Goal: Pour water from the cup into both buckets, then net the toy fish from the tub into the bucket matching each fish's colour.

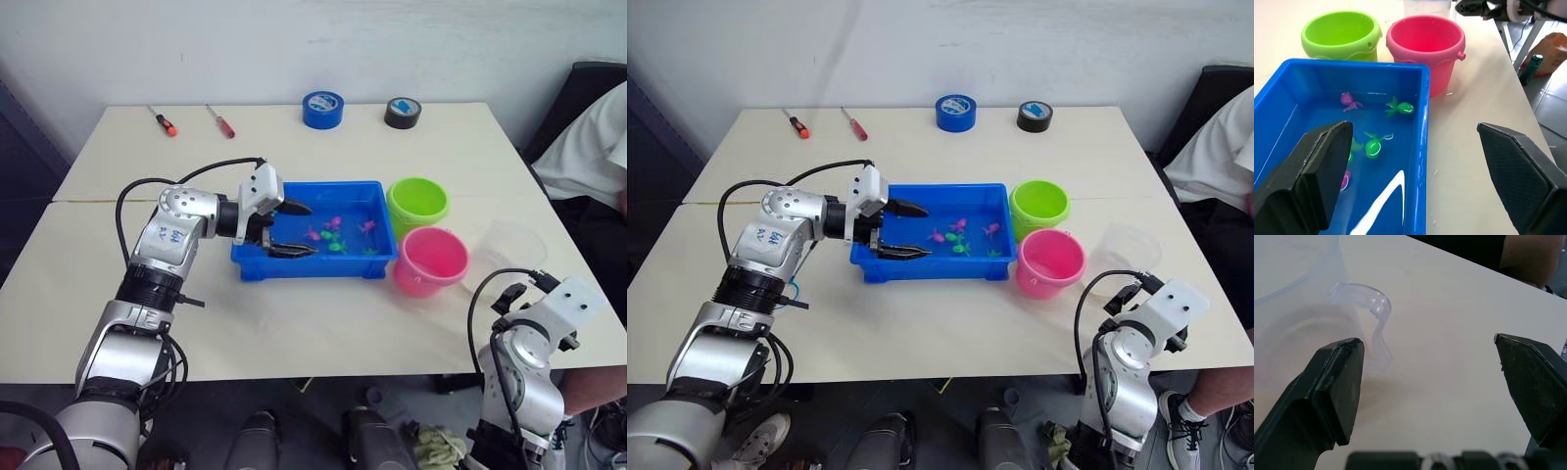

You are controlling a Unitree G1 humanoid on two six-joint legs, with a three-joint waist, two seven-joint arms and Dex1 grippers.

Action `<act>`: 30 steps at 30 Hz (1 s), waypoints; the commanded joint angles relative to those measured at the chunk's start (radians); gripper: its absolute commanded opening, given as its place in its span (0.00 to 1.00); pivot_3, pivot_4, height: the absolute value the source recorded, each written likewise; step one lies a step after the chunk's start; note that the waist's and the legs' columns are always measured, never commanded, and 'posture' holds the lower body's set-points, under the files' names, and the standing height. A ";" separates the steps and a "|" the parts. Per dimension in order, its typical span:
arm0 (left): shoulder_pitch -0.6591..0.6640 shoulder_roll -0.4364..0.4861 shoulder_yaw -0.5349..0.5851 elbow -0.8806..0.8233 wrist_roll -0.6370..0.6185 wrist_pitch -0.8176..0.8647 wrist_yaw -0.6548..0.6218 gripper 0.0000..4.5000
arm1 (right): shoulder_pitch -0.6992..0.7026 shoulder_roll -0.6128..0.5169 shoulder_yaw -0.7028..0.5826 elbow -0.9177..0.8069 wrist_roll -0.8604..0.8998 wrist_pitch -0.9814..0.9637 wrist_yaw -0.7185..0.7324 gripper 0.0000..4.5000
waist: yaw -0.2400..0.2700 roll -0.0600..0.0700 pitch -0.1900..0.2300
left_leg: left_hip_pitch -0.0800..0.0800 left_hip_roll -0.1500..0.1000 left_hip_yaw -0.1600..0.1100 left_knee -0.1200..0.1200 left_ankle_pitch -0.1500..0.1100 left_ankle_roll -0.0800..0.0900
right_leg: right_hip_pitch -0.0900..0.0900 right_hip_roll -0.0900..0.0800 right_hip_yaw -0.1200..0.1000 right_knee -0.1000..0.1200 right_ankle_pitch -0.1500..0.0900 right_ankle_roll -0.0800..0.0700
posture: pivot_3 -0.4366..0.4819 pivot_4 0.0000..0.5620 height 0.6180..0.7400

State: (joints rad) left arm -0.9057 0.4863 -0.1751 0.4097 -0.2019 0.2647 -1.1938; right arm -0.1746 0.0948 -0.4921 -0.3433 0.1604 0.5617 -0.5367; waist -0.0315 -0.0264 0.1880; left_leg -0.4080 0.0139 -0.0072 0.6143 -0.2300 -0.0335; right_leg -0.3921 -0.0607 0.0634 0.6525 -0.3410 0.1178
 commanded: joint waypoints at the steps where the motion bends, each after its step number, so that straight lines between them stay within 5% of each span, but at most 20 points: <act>1: -0.032 -0.008 0.016 -0.004 -0.008 0.000 -0.003 0.99 | -0.017 0.042 -0.012 0.016 0.017 -0.057 -0.021 1.00 | -0.001 0.000 0.000 | 0.000 0.000 0.000 0.000 0.000 0.000 | 0.000 0.000 0.000 0.000 0.000 0.000 | 0.48 0.27 0.95; 30: -0.021 0.013 0.034 -0.049 -0.013 0.034 0.011 0.99 | -0.118 -0.050 -0.031 0.240 0.020 -0.287 -0.034 1.00 | -0.009 0.000 0.000 | 0.000 0.001 0.000 0.000 0.001 -0.001 | -0.001 0.001 0.000 0.001 0.000 0.000 | 0.48 0.27 0.95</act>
State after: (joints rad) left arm -0.9196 0.4914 -0.1696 0.4019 -0.2020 0.2988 -1.1874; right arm -0.2801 0.0622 -0.5257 -0.0835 0.1887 0.3034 -0.5741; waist -0.0406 -0.0261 0.1881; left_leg -0.4077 0.0146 -0.0073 0.6140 -0.2294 -0.0345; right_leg -0.3926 -0.0597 0.0636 0.6536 -0.3411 0.1178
